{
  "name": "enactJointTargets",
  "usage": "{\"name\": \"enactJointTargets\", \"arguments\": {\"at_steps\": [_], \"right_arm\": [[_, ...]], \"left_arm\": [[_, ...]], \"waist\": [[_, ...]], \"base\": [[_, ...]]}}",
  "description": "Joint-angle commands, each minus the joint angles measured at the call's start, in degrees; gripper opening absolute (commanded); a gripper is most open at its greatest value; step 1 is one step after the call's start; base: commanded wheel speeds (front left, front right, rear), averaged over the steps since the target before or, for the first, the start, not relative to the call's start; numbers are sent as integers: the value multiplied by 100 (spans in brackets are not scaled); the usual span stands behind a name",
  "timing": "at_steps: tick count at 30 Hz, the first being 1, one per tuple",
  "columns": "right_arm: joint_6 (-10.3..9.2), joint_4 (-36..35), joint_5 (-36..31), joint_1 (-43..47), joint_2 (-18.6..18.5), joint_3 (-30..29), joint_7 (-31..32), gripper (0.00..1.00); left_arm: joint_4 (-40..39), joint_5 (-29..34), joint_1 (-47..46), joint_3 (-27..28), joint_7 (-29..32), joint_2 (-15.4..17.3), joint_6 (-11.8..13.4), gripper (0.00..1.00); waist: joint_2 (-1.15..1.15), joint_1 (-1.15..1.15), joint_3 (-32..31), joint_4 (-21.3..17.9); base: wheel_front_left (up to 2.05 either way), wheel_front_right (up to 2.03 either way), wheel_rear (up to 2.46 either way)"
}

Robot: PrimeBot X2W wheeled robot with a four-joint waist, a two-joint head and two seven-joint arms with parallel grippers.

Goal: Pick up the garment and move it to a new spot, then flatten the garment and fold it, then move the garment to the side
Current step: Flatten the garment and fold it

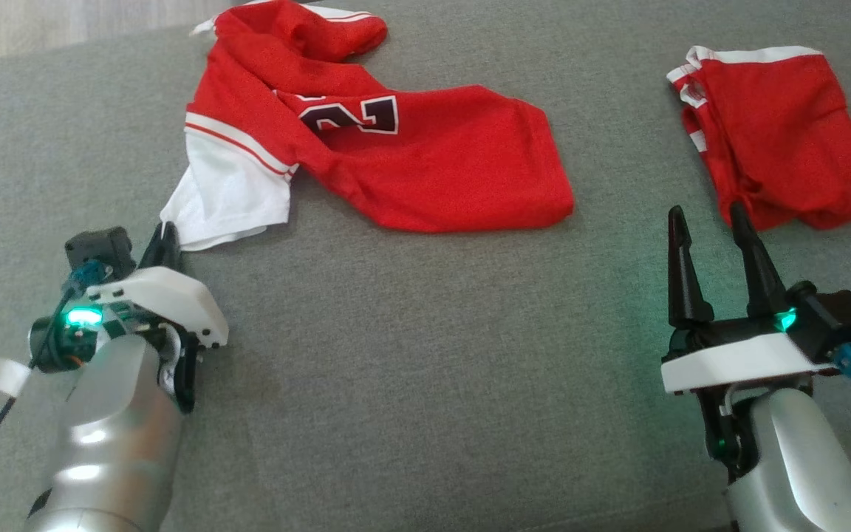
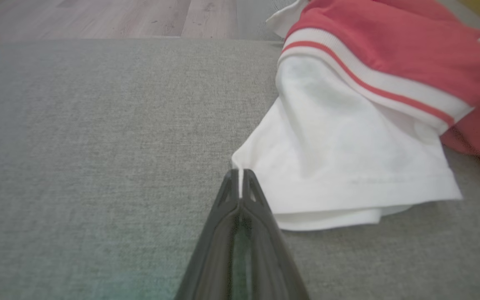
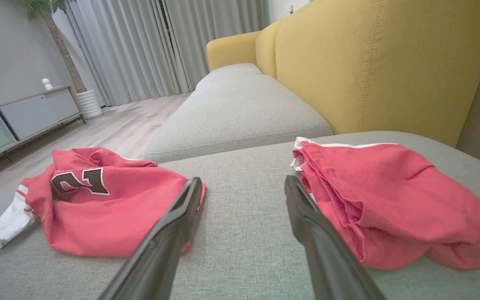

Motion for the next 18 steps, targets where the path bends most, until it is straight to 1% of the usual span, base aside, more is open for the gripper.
{"name": "enactJointTargets", "arguments": {"at_steps": [1, 6, 10, 14, 18], "right_arm": [[39, -168, -9, -121, 18, 98, -61, 100], [39, 83, 27, -107, 18, 230, -58, 100], [39, 488, 95, -194, 18, 445, 150, 100], [39, 981, 225, -377, 18, 584, 444, 100], [39, 1533, 344, -640, 18, 616, 649, 100]], "left_arm": [[-30, -56, -61, 133, -110, 146, -35, 0], [-157, -191, -75, 219, -686, 41, -139, 0], [-440, -259, 6, 278, -935, -45, -211, 0], [-928, -278, 158, 372, -1006, -107, -206, 0], [-1722, -218, 391, 567, -1013, -147, -126, 0]], "waist": [[0, 0, -18, 33], [0, 0, -109, 196], [0, 0, -201, 345], [0, 0, -270, 493], [0, 0, -288, 594]], "base": [[0, 0, 0], [0, 0, 0], [0, 0, 0], [0, 0, 0], [0, 0, 0]]}}
